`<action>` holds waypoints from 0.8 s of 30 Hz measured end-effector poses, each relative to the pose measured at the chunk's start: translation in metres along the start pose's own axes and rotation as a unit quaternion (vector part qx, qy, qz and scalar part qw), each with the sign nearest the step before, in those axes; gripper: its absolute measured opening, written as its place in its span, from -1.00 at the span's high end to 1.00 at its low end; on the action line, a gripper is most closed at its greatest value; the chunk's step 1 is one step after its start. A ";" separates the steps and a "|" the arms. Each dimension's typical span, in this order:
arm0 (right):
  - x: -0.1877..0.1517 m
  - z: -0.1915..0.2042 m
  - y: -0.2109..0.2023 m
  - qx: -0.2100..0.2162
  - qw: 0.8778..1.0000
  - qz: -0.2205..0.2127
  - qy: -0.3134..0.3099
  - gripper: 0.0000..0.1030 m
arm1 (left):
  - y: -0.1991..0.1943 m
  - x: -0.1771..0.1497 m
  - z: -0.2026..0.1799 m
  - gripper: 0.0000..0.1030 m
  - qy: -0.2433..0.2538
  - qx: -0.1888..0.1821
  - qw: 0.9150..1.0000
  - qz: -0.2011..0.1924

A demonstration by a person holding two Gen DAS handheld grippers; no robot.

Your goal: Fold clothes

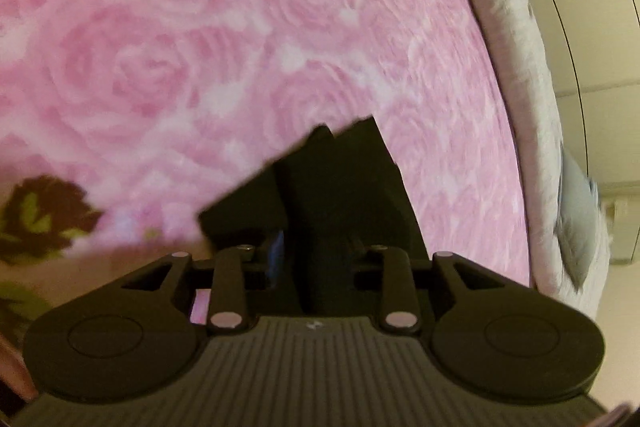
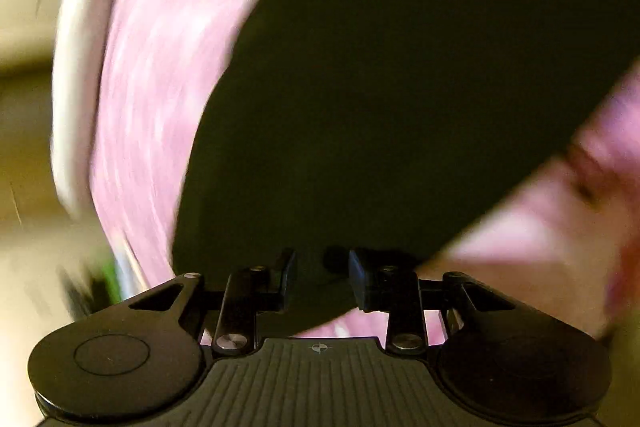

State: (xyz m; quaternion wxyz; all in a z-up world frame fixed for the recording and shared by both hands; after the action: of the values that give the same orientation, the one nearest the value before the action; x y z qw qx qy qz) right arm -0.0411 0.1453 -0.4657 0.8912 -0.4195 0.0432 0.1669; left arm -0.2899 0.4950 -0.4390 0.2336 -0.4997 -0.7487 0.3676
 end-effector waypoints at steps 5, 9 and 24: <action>0.006 -0.028 -0.003 0.043 0.993 -0.025 0.105 0.36 | 0.017 0.007 -0.003 0.55 0.000 -0.005 1.000 -0.007; 0.007 -0.029 0.006 0.060 0.990 -0.025 0.128 0.37 | 0.016 0.006 -0.010 0.97 0.036 -0.006 0.999 -0.016; 0.023 -0.029 0.007 0.053 0.988 -0.040 0.140 0.33 | 0.021 0.001 0.003 0.77 -0.008 -0.012 1.000 -0.010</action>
State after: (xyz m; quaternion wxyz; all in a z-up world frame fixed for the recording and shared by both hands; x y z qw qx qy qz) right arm -0.0200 0.1336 -0.4947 0.9035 -0.3919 0.1595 0.0687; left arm -0.2805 0.5001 -0.4569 0.2253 -0.4916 -0.7600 0.3606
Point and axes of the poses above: each gripper's, at about its wrist camera, not at the fingertips, and y roughly the way its jaws point, z to its left, x to its top, the point moved 7 cm from there along y, roughly the way its jaws point, and after that the axes turned 9 degrees about -y, right-handed, at the moved point
